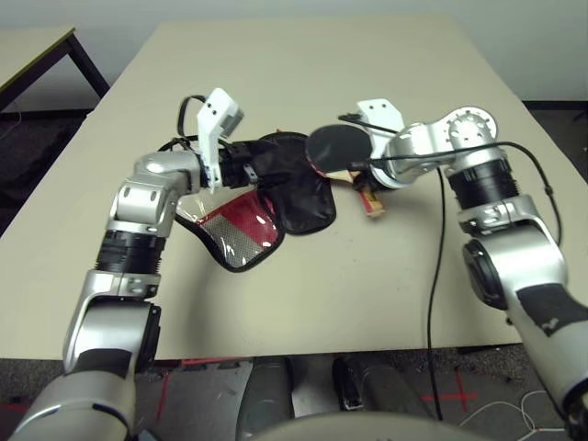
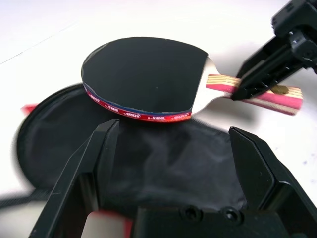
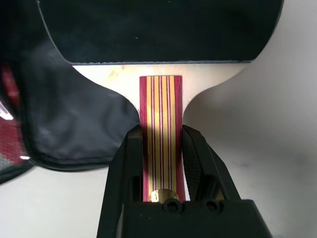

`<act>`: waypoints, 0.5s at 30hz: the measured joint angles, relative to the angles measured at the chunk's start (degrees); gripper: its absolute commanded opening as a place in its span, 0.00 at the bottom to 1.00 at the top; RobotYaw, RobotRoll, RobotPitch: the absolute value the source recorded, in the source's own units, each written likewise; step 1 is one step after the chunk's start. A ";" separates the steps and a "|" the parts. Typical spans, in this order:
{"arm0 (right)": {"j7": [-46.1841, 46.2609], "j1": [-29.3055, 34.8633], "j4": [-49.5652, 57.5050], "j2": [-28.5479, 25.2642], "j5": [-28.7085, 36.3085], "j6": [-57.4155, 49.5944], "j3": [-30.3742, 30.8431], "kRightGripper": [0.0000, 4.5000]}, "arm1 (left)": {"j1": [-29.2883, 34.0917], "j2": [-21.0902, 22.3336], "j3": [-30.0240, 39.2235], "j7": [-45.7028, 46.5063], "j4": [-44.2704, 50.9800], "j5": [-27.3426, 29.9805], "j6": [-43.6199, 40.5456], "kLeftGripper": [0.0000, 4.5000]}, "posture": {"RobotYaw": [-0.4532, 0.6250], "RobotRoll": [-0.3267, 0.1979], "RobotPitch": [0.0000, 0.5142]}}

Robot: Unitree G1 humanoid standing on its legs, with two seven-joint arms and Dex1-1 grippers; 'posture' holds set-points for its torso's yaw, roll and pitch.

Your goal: Store the ping-pong paddle in its case and zip it.

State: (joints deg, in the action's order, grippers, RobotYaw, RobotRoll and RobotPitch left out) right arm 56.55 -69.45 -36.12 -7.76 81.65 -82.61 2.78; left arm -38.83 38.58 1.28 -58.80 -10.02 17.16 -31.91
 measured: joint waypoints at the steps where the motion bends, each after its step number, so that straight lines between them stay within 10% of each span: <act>1: -0.28 -0.30 -0.83 1.39 -1.57 -0.03 -1.00 0.25 | 0.68 0.70 0.36 0.15 0.98 0.44 -0.39 1.00 | 0.55 0.62 0.12; 15: -12.09 -4.07 -8.94 9.72 -24.74 2.88 -10.11 0.25 | 8.48 2.30 2.90 4.54 11.18 3.66 -5.35 1.00 | 0.65 0.62 0.15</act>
State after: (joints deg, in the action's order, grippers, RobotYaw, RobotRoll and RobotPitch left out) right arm 44.46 -73.53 -45.05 1.96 56.90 -79.72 -7.33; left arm -30.34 40.88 4.18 -54.26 1.16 20.82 -37.26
